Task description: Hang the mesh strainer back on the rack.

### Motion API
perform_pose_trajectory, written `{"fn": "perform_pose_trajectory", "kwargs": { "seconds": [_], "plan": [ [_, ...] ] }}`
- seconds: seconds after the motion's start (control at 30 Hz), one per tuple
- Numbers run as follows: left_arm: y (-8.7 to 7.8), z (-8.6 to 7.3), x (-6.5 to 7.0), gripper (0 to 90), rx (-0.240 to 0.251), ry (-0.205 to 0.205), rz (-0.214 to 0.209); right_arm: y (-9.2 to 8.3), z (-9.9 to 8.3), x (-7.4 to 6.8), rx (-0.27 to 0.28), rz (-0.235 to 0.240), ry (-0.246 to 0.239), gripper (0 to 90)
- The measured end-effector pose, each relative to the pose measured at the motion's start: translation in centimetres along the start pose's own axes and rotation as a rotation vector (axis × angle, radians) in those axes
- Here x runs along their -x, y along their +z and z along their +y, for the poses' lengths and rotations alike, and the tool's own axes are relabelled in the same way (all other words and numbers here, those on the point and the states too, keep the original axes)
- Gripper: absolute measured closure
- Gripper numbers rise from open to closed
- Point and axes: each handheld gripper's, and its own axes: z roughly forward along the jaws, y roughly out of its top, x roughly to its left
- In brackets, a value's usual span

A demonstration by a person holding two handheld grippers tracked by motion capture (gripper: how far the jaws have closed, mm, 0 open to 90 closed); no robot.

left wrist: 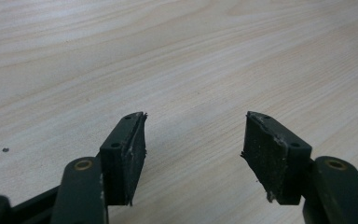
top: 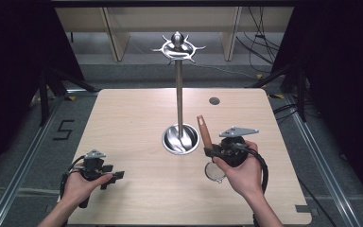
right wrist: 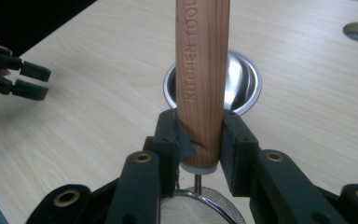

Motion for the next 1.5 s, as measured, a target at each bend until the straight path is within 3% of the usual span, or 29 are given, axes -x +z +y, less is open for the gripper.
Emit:
{"fn": "perform_pose_trajectory", "kwargs": {
  "seconds": [0.1,0.3,0.33,0.47,0.67,0.7,0.93,0.97,1.0,1.03,1.13,1.17,1.2,1.4,1.5],
  "plan": [
    [0.0,0.0,0.0,38.1,-0.002,0.006,-0.012,-0.5,0.8,0.3,0.046,0.004,-0.013,71.2],
    [0.0,-0.1,0.0,38.1,0.002,0.007,0.001,-1.2,1.5,0.3,0.074,-0.003,0.003,71.1],
    [0.0,-0.1,0.0,38.1,0.001,0.009,0.001,-1.4,1.7,0.5,0.079,-0.019,-0.025,71.2],
    [-0.1,-0.1,0.0,38.1,-0.002,0.011,0.003,-1.6,2.0,0.3,0.092,-0.011,-0.002,71.1],
    [0.0,-0.1,-0.2,38.1,0.005,0.015,-0.009,-1.8,2.5,0.3,0.105,-0.012,-0.025,71.2],
    [0.0,-0.1,-0.2,38.1,0.008,0.012,-0.007,-1.9,2.5,0.2,0.109,-0.009,-0.002,71.1],
    [0.0,-0.1,-0.2,38.0,0.016,0.007,0.004,-2.4,3.5,0.0,0.146,-0.009,-0.029,71.2],
    [0.0,-0.1,-0.2,38.1,0.017,0.006,0.005,-2.6,3.6,-0.2,0.147,-0.005,0.002,71.2],
    [0.0,-0.1,-0.2,38.1,0.021,0.005,0.005,-2.6,3.6,-0.2,0.147,-0.005,0.002,71.2],
    [-0.1,-0.1,-0.2,38.1,0.022,0.006,0.007,-2.4,3.8,0.1,0.17,-0.005,-0.046,71.2],
    [-0.2,0.0,-0.2,38.1,0.014,0.02,0.006,-2.7,4.1,-0.2,0.177,-0.001,-0.012,71.2],
    [-0.2,0.0,-0.3,38.0,0.012,0.023,0.006,-2.6,4.2,-0.1,0.187,-0.001,-0.036,71.1],
    [-0.2,0.0,-0.3,38.0,0.015,0.021,0.007,-2.7,4.3,-0.3,0.19,-0.003,-0.022,71.2],
    [-0.3,0.0,-0.3,37.8,0.013,0.02,0.011,-2.9,4.8,-0.3,0.213,0.001,-0.04,71.1],
    [-0.3,0.0,-0.3,37.8,0.015,0.021,0.011,-3.1,5.1,-0.4,0.232,-0.023,-0.048,71.1]
  ]
}}
